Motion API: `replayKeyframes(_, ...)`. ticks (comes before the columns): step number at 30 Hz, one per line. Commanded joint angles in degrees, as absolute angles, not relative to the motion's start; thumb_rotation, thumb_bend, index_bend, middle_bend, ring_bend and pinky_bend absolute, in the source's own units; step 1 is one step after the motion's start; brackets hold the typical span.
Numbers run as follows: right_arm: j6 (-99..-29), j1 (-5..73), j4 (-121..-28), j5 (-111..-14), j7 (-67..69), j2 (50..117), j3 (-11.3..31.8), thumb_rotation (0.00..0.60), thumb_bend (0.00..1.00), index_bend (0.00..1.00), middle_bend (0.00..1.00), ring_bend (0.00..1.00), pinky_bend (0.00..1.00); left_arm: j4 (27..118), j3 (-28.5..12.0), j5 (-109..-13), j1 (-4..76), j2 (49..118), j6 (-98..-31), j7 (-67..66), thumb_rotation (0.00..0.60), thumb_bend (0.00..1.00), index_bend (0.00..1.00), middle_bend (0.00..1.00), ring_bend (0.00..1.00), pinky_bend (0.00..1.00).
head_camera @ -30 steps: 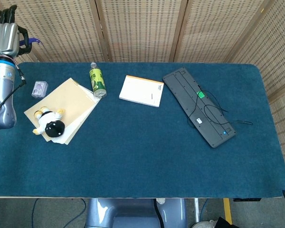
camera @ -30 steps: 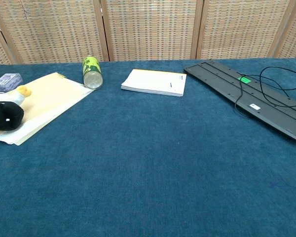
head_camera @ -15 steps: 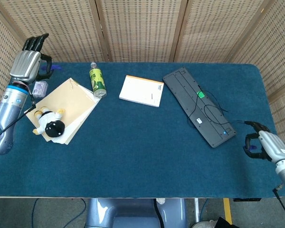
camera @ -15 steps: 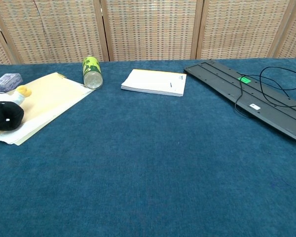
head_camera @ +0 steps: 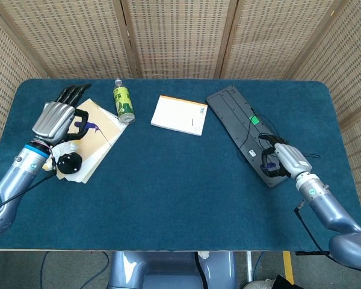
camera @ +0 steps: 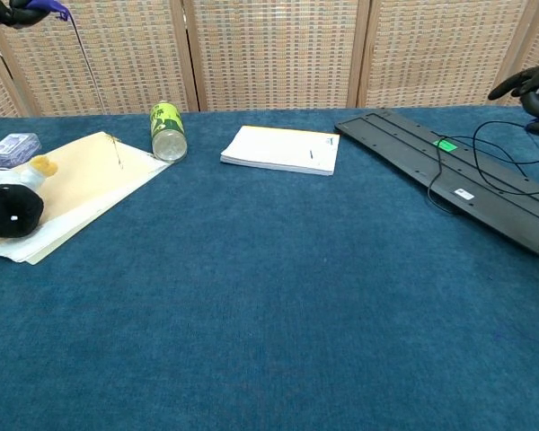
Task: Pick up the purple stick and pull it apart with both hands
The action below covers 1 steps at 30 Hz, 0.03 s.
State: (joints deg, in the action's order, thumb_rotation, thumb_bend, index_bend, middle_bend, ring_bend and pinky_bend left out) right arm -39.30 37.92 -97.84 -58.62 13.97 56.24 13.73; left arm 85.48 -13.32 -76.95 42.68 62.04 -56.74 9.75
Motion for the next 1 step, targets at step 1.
replayKeyframes(1,-38.74,40.21,-98.49,-55.71,11.08,57.7,14.24,0.6,0.61,0.76,0.17,0.0,0.0,87.29,-12.67,-76.99,42.4,61.85,-56.6,8.11,0.6,0.58,0.7,0.0,0.0,0.0)
